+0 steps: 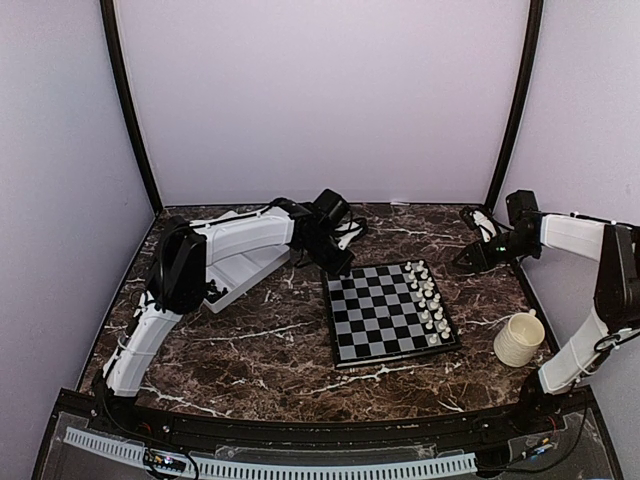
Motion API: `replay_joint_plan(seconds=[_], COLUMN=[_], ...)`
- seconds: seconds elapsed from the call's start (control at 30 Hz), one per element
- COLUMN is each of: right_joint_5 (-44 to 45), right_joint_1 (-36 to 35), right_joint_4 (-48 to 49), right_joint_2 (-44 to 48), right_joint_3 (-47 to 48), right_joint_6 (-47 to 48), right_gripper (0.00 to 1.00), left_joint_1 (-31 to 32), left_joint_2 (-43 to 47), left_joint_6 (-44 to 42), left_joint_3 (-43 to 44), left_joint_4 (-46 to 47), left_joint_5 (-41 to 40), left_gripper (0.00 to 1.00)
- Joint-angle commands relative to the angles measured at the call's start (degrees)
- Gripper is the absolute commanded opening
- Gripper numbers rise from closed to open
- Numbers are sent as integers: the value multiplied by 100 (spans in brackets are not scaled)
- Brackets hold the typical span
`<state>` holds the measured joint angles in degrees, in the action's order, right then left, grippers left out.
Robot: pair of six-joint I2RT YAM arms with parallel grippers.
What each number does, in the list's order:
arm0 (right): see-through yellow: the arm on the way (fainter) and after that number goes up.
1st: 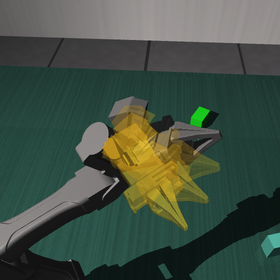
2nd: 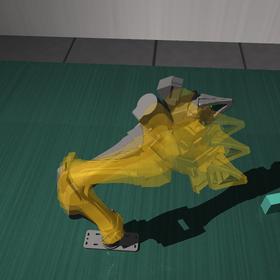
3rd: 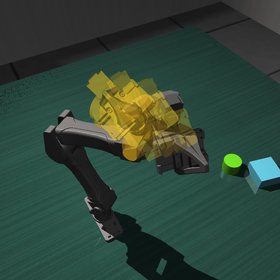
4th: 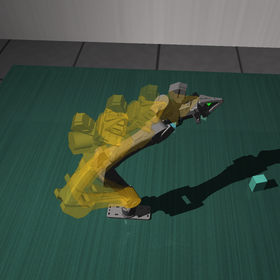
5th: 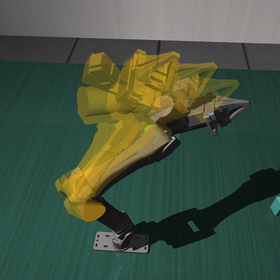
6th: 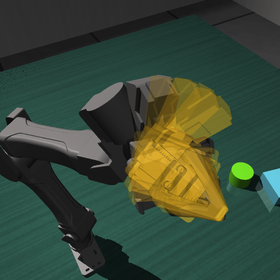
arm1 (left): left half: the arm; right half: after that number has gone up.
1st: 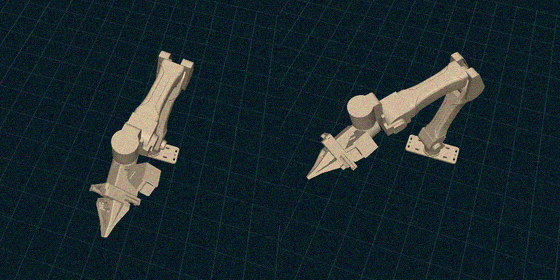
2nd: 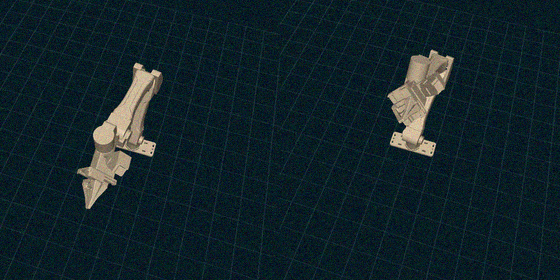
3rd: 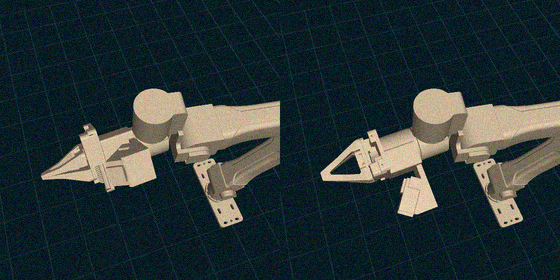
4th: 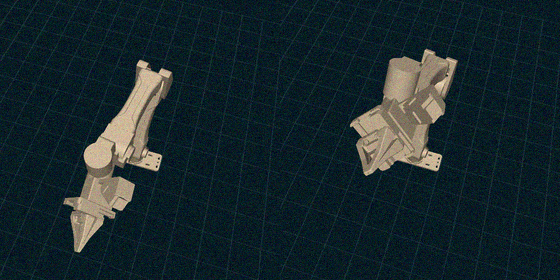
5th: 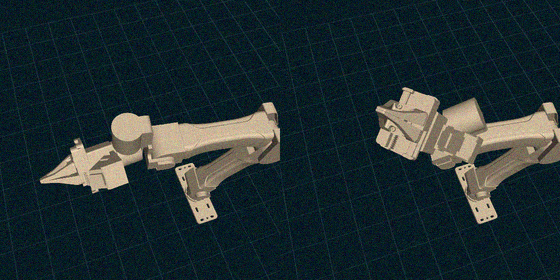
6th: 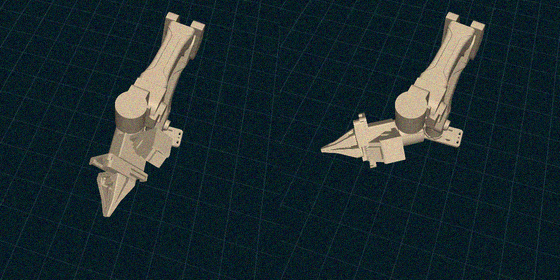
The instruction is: Set up the chess pieces on the board
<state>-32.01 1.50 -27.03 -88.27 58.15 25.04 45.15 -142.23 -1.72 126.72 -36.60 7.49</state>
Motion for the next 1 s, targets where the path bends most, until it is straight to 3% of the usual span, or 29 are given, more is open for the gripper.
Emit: replay_joint_plan(seconds=[0.0,0.7,0.97], right_joint_5=[11,19,10], right_joint_1=[-53,-79,-79], right_joint_4=[31,-3,-12], right_joint_2=[-59,-59,-77], right_joint_3=[17,23,26], right_joint_6=[67,81,89], right_gripper=[56,56,56], left_joint_1=[27,29,29], left_joint_2=[18,-71,-90], left_joint_6=[22,145,145], left_joint_3=[196,207,213], left_joint_4=[-185,-84,-55], left_joint_5=[32,-125,-108], left_gripper=[4,14,26])
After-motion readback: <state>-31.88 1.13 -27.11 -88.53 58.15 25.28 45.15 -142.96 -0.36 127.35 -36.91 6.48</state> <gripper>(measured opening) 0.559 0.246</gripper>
